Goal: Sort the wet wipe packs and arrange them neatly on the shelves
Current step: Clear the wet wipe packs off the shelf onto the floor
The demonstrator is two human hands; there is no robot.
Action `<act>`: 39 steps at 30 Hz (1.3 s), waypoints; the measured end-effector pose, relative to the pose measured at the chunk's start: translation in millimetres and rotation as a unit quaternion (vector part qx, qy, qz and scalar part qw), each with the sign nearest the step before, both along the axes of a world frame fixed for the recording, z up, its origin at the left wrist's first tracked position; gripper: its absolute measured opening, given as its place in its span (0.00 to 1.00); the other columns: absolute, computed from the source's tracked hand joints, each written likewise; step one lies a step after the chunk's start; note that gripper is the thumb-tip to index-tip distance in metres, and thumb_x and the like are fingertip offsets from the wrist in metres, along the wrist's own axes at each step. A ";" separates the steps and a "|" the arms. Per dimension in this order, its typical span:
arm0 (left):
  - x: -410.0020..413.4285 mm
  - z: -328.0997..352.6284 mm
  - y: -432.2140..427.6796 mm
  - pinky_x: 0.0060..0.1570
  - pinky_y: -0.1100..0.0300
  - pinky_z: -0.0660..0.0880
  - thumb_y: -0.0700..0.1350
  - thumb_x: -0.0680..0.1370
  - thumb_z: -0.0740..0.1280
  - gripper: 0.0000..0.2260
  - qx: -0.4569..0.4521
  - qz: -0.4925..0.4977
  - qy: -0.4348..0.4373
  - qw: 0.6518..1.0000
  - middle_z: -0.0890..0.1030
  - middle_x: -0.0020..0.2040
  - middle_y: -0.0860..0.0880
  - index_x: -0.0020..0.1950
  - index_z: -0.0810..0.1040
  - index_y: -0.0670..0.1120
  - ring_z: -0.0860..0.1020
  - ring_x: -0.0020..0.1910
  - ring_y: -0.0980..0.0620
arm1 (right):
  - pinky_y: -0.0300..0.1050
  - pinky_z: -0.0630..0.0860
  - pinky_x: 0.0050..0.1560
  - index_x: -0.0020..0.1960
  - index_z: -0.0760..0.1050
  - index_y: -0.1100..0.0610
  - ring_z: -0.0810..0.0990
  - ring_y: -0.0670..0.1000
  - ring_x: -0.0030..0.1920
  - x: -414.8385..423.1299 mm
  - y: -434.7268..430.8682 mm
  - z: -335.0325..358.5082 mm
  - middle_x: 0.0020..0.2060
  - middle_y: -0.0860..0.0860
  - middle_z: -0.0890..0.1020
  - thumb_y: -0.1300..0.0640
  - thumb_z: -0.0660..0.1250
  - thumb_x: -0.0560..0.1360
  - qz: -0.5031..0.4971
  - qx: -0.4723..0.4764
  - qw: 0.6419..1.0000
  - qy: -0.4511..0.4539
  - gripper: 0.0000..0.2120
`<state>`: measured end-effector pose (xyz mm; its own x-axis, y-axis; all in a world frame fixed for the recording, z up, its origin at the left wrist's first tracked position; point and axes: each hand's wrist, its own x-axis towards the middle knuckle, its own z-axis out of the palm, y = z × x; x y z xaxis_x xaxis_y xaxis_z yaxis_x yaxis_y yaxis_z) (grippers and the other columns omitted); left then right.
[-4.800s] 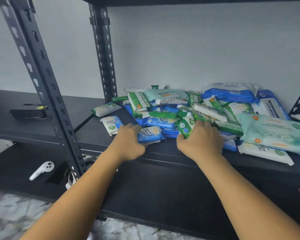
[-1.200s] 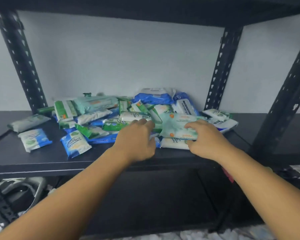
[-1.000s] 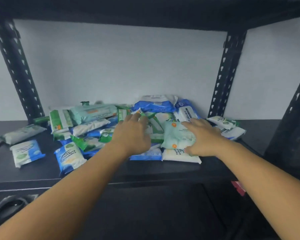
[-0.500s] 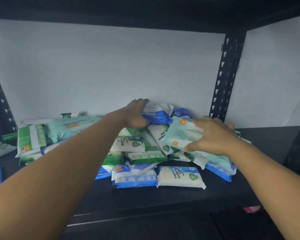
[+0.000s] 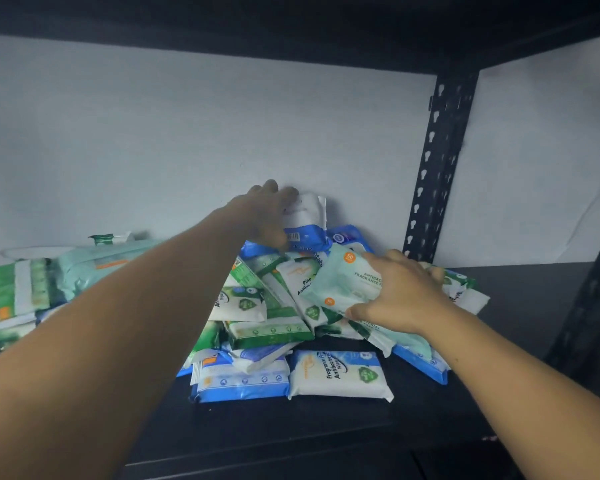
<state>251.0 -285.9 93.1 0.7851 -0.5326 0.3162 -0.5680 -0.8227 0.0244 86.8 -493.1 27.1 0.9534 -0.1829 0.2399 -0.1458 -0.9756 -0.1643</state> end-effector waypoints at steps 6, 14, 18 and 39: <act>-44.4 22.9 25.0 0.55 0.43 0.76 0.65 0.59 0.74 0.47 -0.097 -0.033 -0.064 0.993 0.68 0.60 0.48 0.75 0.61 0.55 0.71 0.58 0.43 | 0.55 0.64 0.55 0.62 0.70 0.40 0.74 0.50 0.53 -38.7 12.6 37.7 0.50 0.42 0.72 0.30 0.72 0.58 -0.006 -0.005 0.998 -0.058 0.35; -171.4 48.8 83.1 0.60 0.48 0.75 0.62 0.60 0.78 0.44 -0.257 -0.086 -0.078 0.959 0.72 0.58 0.50 0.73 0.66 0.60 0.72 0.58 0.50 | 0.54 0.65 0.53 0.58 0.72 0.39 0.74 0.50 0.50 -153.1 54.9 87.3 0.48 0.41 0.74 0.27 0.70 0.54 0.004 -0.023 0.998 -0.065 0.35; -256.7 30.7 117.9 0.60 0.55 0.75 0.59 0.61 0.81 0.43 -0.318 -0.097 -0.020 0.943 0.76 0.59 0.53 0.73 0.67 0.60 0.75 0.58 0.56 | 0.57 0.65 0.57 0.57 0.74 0.38 0.74 0.49 0.52 -217.5 78.3 66.4 0.49 0.38 0.76 0.24 0.68 0.52 0.009 0.009 1.000 -0.014 0.36; -356.6 -483.6 166.5 0.56 0.47 0.75 0.73 0.67 0.69 0.47 0.043 0.189 0.434 0.880 0.69 0.68 0.47 0.77 0.57 0.50 0.73 0.64 0.43 | 0.42 0.72 0.41 0.55 0.80 0.53 0.82 0.53 0.47 -234.8 148.0 -390.5 0.50 0.50 0.84 0.32 0.76 0.63 -0.181 0.203 0.880 0.388 0.31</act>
<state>-105.6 -119.4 -390.5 0.8375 -0.1746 -0.5179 -0.0526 -0.9690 0.2416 -148.0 -345.1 -363.4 0.6623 -0.4292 -0.6141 -0.6577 -0.7257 -0.2020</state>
